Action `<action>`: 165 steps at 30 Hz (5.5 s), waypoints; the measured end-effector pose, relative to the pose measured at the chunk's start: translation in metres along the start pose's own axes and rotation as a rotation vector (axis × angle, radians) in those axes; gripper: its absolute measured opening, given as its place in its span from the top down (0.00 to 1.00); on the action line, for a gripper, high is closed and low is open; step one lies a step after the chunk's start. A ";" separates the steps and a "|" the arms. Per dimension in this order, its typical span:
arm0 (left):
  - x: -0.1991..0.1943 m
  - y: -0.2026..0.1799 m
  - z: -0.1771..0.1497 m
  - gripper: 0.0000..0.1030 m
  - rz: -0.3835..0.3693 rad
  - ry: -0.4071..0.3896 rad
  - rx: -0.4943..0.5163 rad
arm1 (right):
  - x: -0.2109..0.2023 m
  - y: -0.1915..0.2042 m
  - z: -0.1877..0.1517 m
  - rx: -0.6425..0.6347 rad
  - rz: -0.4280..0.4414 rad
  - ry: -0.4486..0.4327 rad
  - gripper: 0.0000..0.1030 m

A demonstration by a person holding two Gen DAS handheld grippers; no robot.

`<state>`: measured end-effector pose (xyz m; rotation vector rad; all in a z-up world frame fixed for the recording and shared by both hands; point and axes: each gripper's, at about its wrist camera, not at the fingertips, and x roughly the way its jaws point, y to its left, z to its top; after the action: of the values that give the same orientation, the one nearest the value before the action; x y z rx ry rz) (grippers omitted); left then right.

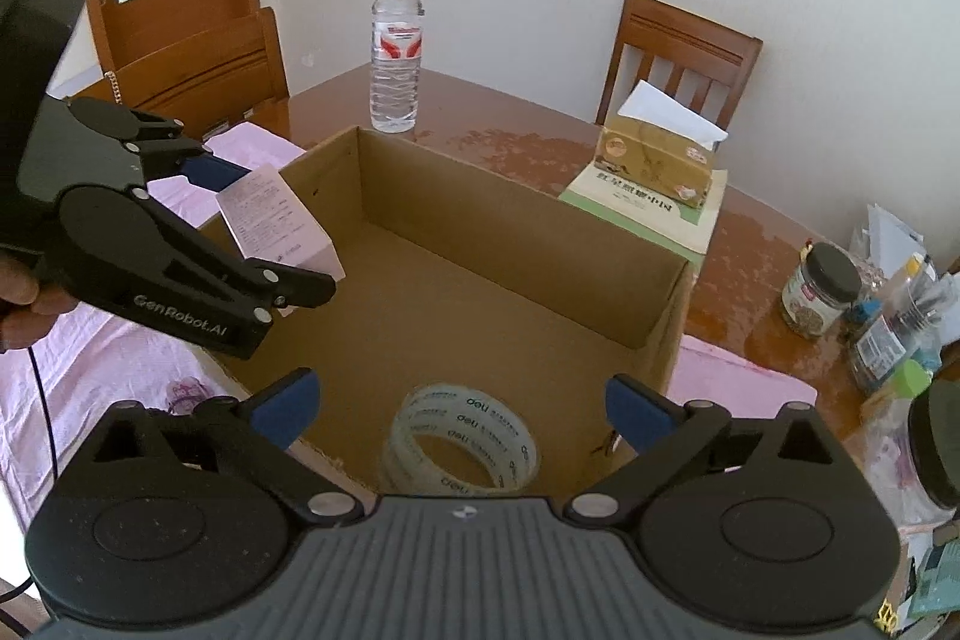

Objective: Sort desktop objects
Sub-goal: 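Open the right tool to drop the tape while the left tool releases the pink box, then reach the right tool to the pink knit cuff and grasp it, then grasp the grey toy elephant with the left tool, then carry both items to the cardboard box while the left tool releases the elephant inside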

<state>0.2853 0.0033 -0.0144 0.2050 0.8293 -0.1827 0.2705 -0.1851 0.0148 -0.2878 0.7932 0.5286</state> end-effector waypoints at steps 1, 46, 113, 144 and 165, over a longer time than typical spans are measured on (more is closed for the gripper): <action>0.000 -0.001 0.000 0.19 0.001 0.002 0.003 | -0.001 -0.002 -0.001 0.004 0.004 0.003 0.00; -0.106 -0.026 -0.155 0.11 -0.186 0.008 0.048 | -0.082 0.117 -0.121 -0.006 -0.075 0.098 0.00; -0.073 -0.115 -0.182 0.43 0.192 0.115 -0.275 | -0.011 -0.052 -0.193 -0.295 0.233 0.271 0.15; -0.098 -0.092 -0.169 0.59 0.108 0.099 -0.264 | -0.030 -0.056 -0.169 -0.267 0.226 0.238 0.22; -0.107 -0.075 -0.123 0.59 0.046 0.048 -0.106 | -0.058 -0.032 -0.122 -0.353 0.212 0.125 0.22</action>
<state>0.1092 -0.0299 -0.0232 0.1293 0.8793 -0.0909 0.1816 -0.2847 -0.0223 -0.5706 0.8555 0.8591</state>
